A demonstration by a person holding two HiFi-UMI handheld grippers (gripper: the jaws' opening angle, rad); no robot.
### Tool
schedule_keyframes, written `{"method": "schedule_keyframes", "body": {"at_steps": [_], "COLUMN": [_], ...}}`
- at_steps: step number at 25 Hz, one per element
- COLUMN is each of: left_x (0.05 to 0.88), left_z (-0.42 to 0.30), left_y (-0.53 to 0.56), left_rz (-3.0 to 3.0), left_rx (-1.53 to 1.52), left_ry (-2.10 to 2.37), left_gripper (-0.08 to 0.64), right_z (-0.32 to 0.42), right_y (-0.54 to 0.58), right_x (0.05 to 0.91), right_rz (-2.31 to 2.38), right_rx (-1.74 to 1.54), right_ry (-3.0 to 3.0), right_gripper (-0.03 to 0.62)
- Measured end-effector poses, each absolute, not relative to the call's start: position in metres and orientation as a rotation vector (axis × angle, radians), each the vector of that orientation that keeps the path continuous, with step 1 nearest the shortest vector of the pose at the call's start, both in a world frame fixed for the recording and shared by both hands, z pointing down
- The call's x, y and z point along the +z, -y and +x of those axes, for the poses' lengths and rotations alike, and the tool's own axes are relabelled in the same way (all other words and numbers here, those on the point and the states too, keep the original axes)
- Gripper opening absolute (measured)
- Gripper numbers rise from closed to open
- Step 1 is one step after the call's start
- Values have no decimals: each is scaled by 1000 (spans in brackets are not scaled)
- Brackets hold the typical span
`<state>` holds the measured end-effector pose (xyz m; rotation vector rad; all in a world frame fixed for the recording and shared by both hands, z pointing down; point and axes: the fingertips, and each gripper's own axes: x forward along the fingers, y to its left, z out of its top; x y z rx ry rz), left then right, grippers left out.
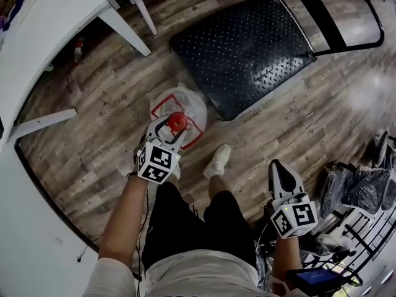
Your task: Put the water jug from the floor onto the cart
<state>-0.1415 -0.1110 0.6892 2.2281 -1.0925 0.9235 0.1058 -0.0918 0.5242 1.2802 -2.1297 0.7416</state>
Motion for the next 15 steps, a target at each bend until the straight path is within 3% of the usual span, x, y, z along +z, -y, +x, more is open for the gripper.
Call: {"method": "schedule_keyframes", "body": {"at_steps": [10, 15], "left_x": [764, 789], "left_z": [-133, -130], "left_y": [104, 101], "left_rz": [2156, 2111], "left_rx": [1072, 1105], "left_ry": [1035, 1017], "left_gripper": [307, 316], "right_z": [136, 145], "right_y": [73, 72], "right_x": [561, 569], "right_rz": [1295, 1304], "right_rx": [808, 835], "right_ry": [2045, 2023], "right_gripper": [5, 5]}}
